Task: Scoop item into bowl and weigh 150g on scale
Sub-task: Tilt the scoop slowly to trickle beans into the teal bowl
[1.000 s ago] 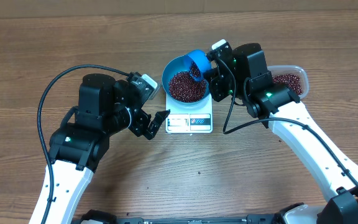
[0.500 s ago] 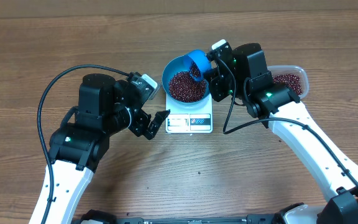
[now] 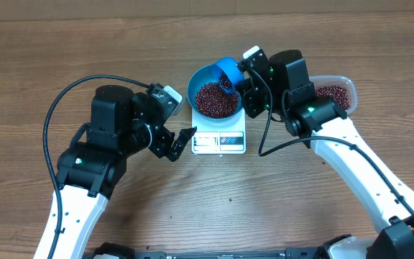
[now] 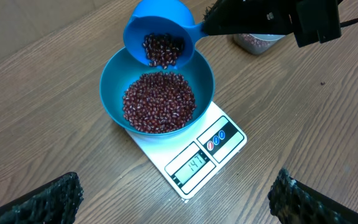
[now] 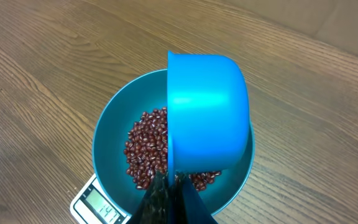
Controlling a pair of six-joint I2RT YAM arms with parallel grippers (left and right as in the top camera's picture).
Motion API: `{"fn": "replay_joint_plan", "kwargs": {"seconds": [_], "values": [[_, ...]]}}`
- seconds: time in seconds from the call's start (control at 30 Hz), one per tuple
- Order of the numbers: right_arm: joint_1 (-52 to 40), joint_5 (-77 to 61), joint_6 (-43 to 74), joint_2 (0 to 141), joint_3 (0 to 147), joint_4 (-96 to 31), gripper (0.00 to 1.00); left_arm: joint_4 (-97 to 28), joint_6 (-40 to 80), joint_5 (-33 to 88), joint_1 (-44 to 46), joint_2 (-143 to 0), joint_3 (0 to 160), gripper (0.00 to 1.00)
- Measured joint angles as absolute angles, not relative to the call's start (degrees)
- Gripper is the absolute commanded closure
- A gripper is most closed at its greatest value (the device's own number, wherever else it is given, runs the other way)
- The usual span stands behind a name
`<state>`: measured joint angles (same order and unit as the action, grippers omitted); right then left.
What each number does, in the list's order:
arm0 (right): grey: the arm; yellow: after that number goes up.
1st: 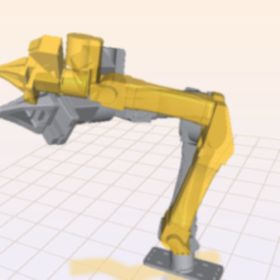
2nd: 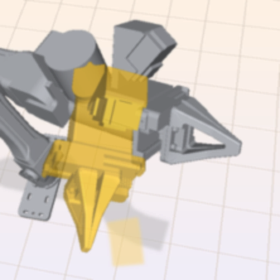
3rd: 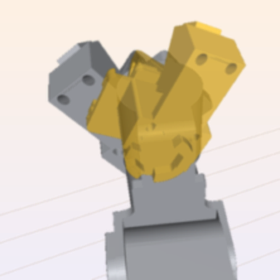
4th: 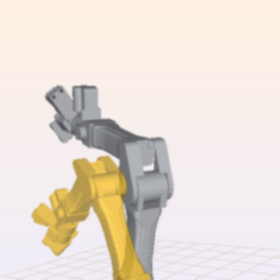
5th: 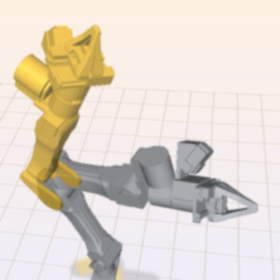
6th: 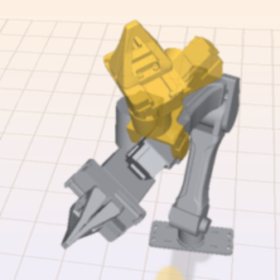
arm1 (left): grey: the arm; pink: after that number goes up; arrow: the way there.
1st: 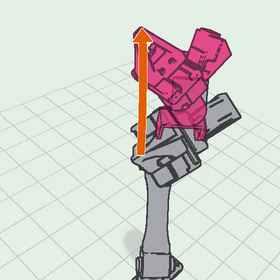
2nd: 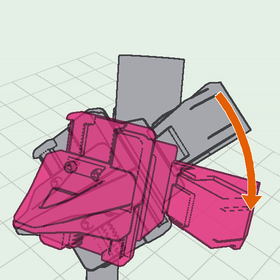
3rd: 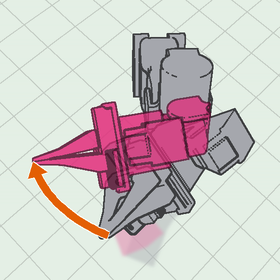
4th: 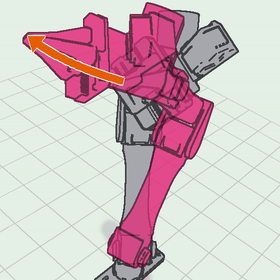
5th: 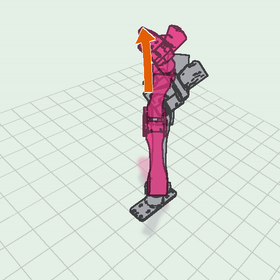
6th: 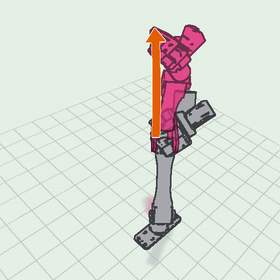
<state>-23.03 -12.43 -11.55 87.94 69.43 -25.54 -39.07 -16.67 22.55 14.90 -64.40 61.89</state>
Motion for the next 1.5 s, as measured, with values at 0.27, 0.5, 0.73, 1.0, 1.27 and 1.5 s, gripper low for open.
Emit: {"fn": "replay_joint_plan", "kwargs": {"seconds": [0.27, 0.5, 0.73, 1.0, 1.27, 1.5], "values": [[-23.0, -12.43, -12.6, 87.94, 69.43, -26.37, 0.96, -39.07, -16.67, 22.55, 14.9, -64.4, 61.87, 0.0], [-23.03, -12.45, -11.22, 87.94, 69.43, -26.41, 0.96, -39.07, -16.67, 22.55, 14.9, -64.4, 61.87, 0.0], [-23.03, -12.45, 0.36, 87.94, 69.43, -26.57, 0.96, -39.07, -16.67, 22.55, 14.9, -64.4, 61.89, 0.01], [-23.03, -12.47, 6.5, 87.94, 69.43, -26.57, 0.96, -39.07, -16.67, 22.57, 14.9, -64.4, 61.87, 0.01], [-23.0, -12.45, 7.29, 87.94, 69.43, -26.57, 0.96, -39.07, -16.67, 22.55, 14.9, -64.4, 61.89, 0.0], [-23.03, -12.45, 7.33, 87.94, 69.43, -26.59, 0.96, -39.07, -16.67, 22.55, 14.9, -64.4, 61.89, 0.0]]}}
